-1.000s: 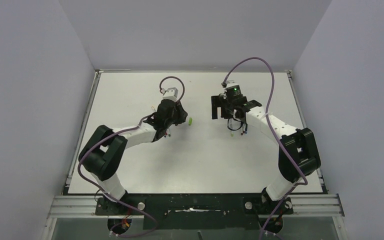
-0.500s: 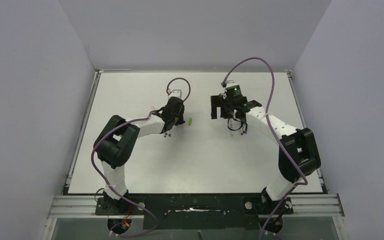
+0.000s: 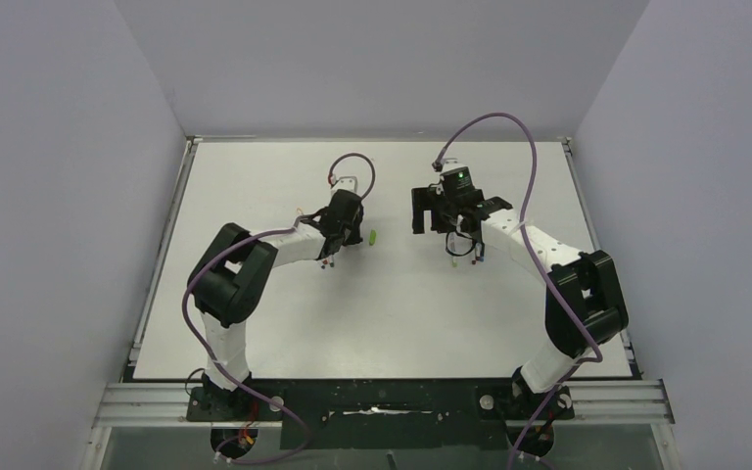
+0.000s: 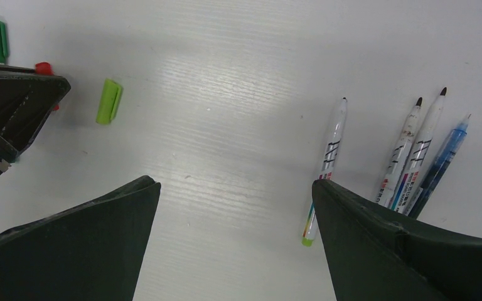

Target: Open the pen caps

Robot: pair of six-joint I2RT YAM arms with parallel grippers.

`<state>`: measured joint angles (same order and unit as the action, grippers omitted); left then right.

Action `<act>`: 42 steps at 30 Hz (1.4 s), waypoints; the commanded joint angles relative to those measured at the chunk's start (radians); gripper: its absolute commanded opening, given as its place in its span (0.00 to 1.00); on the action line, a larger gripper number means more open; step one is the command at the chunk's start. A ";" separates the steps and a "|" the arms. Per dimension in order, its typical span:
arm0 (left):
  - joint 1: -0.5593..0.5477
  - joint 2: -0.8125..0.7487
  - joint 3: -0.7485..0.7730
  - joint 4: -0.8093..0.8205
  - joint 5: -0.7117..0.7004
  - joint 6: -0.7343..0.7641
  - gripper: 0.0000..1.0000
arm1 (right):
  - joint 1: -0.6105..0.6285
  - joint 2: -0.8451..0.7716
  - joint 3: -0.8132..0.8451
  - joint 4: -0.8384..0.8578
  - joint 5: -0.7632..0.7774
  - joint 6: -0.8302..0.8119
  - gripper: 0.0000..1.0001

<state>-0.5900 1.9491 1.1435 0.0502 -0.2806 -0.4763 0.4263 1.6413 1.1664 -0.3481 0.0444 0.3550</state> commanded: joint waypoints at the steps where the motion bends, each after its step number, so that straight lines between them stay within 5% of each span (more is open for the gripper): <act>1: -0.005 -0.004 0.033 -0.013 -0.015 0.015 0.22 | 0.005 -0.039 0.004 0.040 -0.010 0.004 0.98; 28: -0.018 -0.257 -0.066 0.005 -0.062 -0.023 0.50 | 0.006 -0.041 -0.001 0.042 -0.018 0.001 0.98; 42: 0.194 -0.632 -0.464 0.205 -0.107 -0.118 0.54 | 0.120 0.034 0.079 0.041 -0.060 -0.012 0.99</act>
<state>-0.4389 1.3937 0.7395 0.1291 -0.3569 -0.5571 0.5007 1.6501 1.1725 -0.3431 0.0139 0.3496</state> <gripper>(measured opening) 0.534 0.979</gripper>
